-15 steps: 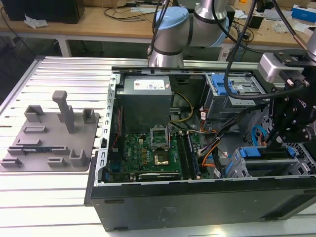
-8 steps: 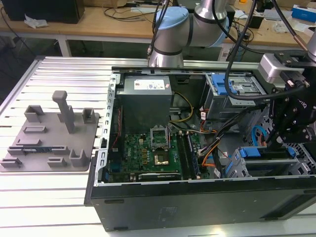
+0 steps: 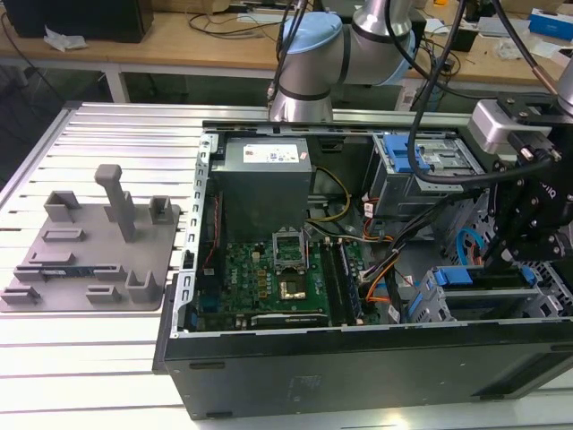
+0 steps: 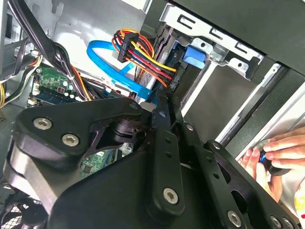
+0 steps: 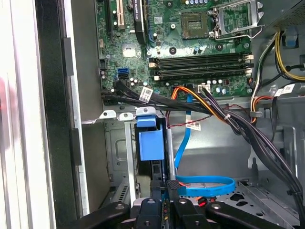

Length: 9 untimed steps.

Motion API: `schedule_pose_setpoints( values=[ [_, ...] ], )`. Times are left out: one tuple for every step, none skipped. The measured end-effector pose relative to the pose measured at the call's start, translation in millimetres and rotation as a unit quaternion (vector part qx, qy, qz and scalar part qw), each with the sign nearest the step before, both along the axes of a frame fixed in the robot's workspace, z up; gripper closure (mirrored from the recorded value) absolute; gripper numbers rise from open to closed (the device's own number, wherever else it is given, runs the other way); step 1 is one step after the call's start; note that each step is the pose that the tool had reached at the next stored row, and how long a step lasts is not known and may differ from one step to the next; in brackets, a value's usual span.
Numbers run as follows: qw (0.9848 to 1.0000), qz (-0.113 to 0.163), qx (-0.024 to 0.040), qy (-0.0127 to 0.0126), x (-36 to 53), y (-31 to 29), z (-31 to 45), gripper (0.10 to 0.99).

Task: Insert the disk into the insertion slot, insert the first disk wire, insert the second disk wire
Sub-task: 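Insert the second disk wire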

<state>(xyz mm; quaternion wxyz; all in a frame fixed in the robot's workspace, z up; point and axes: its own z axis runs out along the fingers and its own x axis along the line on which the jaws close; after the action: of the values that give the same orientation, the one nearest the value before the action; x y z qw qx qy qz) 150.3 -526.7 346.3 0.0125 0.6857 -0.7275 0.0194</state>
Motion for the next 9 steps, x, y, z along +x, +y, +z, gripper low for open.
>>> schedule_pose_setpoints(
  values=[
    [1.0, 0.0, 0.0, 0.0, 0.0, 0.0, -0.4, 0.925],
    [1.0, 0.0, 0.0, 0.0, 0.0, -0.1, -1.1, 0.925],
    [1.0, 0.0, -0.0001, 0.0, 0.1, -0.2, -1.4, 0.925],
    [1.0, 0.0, 0.0, 0.0, 0.1, -0.3, -1.8, 0.925],
    [1.0, 0.0, -0.0001, 0.0, 0.1, -0.6, -2.5, 0.925],
    [1.0, 0.001, 0.0, 0.0, 0.1, -1.1, -3.3, 0.925],
    [1.0, 0.001, 0.0, 0.0002, 0.1, -1.9, -4.0, 0.925],
    [1.0, 0.001, 0.0, 0.0006, 0.0, -2.9, -4.6, 0.925],
    [1.0, 0.001, 0.0, 0.0008, 0.1, -3.5, -5.0, 0.925]
  ],
)
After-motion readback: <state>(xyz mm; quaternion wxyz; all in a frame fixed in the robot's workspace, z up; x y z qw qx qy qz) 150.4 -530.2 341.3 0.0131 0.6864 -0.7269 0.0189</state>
